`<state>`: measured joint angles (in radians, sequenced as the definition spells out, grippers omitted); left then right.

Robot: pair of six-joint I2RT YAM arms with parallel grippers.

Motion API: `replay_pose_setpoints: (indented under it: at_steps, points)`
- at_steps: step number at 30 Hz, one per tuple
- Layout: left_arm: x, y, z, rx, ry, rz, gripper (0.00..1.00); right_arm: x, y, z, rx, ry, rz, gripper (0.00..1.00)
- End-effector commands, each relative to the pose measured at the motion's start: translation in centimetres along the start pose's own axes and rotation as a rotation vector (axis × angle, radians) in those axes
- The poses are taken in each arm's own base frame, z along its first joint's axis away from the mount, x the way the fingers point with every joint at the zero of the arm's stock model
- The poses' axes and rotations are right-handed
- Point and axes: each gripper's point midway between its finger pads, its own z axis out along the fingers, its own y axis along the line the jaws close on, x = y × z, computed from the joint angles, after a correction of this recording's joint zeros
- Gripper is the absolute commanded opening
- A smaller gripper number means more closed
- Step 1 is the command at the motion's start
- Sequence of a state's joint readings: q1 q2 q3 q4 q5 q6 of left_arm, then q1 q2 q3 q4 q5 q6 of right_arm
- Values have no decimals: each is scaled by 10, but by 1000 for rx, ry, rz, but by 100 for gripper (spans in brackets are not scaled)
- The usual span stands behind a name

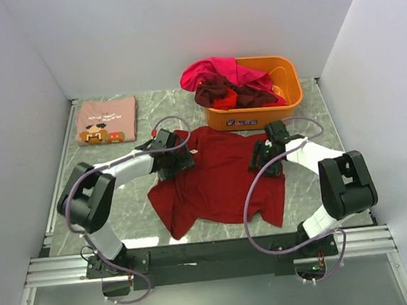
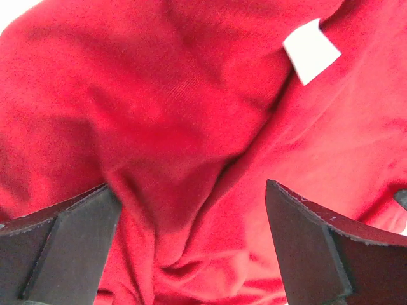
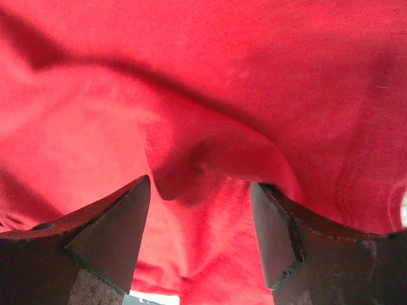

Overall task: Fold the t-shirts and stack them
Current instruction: Flatten the tshirt out

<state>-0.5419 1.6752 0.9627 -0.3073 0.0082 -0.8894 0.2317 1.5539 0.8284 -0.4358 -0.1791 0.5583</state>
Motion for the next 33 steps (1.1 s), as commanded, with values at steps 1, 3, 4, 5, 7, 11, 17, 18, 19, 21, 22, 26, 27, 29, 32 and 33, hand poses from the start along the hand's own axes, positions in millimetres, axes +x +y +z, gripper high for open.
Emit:
replay_pose_setpoints:
  at_steps: [1, 3, 4, 5, 7, 11, 17, 18, 19, 21, 22, 26, 27, 29, 32, 33]
  points:
    - [-12, 6, 29, -54, -19, 46, 99, -25, -33, 6, 101, -53, 56, 72]
    - [-27, -8, 32, -26, -39, 56, 99, -35, -39, 7, 113, -69, 78, 71]
    - [-30, -11, 34, -27, -38, 57, 99, -43, -44, 8, 123, -76, 98, 72]
    - [-32, -10, 38, -43, -33, 60, 99, -47, -46, 8, 126, -83, 109, 71]
    - [-49, -23, 32, -34, -63, 71, 99, -54, -44, 5, 114, -103, 107, 70]
    - [-61, -26, -3, -31, -127, 82, 100, -60, -34, -15, 55, -166, 76, 70]
    - [-36, 8, -53, -106, -127, 64, 99, -53, -26, -53, -12, -264, 21, 71]
    - [-24, 23, -56, -160, -108, 57, 99, -53, -25, -63, -25, -292, 10, 72]
    - [-15, 25, -59, -171, -96, 68, 99, -50, -27, -66, -20, -300, 5, 74]
    - [0, 33, -68, -180, -77, 68, 100, -46, -31, -74, -11, -331, 12, 74]
    - [6, 31, -71, -171, -65, 75, 99, -45, -33, -76, -7, -340, 12, 74]
    - [22, 48, -69, -257, -32, 85, 99, -40, -38, -82, 4, -364, 17, 74]
    - [22, 51, -68, -274, -31, 86, 99, -39, -40, -83, 9, -373, 19, 74]
    - [27, 56, -63, -314, -15, 105, 95, -38, -43, -84, 24, -376, 22, 74]
    - [32, 56, -57, -325, 14, 140, 88, -36, -47, -83, 39, -379, 23, 74]
    - [34, 56, -55, -326, 23, 146, 86, -36, -48, -84, 44, -379, 24, 74]
